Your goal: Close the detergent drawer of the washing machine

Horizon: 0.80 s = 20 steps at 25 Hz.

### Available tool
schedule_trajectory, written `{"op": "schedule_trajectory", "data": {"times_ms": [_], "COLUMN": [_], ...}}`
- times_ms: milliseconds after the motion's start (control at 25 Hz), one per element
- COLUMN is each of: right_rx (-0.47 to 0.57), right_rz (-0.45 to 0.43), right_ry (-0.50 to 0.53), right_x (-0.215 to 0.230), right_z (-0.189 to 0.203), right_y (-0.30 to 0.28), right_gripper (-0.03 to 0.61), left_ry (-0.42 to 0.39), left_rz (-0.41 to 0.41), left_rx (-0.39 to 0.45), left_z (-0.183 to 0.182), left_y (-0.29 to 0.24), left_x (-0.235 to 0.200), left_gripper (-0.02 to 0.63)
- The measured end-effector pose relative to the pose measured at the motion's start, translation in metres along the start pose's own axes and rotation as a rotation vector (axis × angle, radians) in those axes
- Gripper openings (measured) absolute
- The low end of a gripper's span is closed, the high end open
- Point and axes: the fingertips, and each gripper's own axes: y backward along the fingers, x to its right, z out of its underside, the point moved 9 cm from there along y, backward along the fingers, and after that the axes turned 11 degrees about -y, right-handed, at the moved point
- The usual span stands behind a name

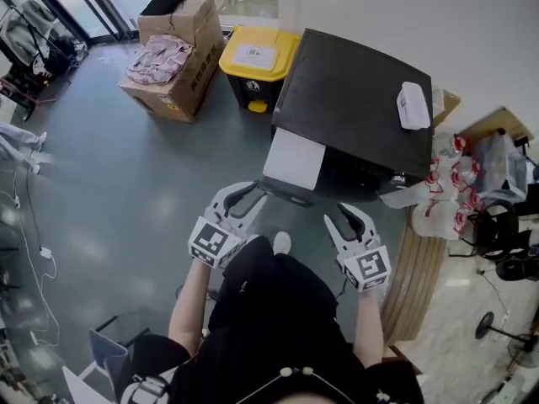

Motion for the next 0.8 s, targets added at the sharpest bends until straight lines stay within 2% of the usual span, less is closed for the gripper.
{"op": "schedule_trajectory", "data": {"times_ms": [120,280,440,560,800], "right_rx": [-0.115,-0.237,-0.378,-0.456,-0.559], "right_rz": [-0.023,-0.127,-0.209,-0.245,-0.302], "right_ry": [0.051,0.032,0.047,0.067,0.086], "right_x": [0.002,0.006,0.012,0.019,0.017], "right_z": [0.018,0.04,0.056,0.066,0.08], "right_y": [-0.023,-0.06,-0.1,-0.124,-0.158], "right_gripper": [0.144,0.144,0.146,0.144,0.138], "left_ry": [-0.011,-0.026,-0.144,-0.196,-0.201], "left_rz": [0.136,0.409,0.611,0.718,0.867], "left_rx": [-0.108,-0.232,-0.375,-0.429,-0.475], "left_z": [0.032,0.061,0.086,0.1,0.109], "left_y": [-0.018,-0.052,-0.088,-0.112,-0.135], "left_x": [-0.006,-0.003,0.001,0.001,0.002], "left_gripper": [0.12,0.12,0.12,0.12,0.12]}}
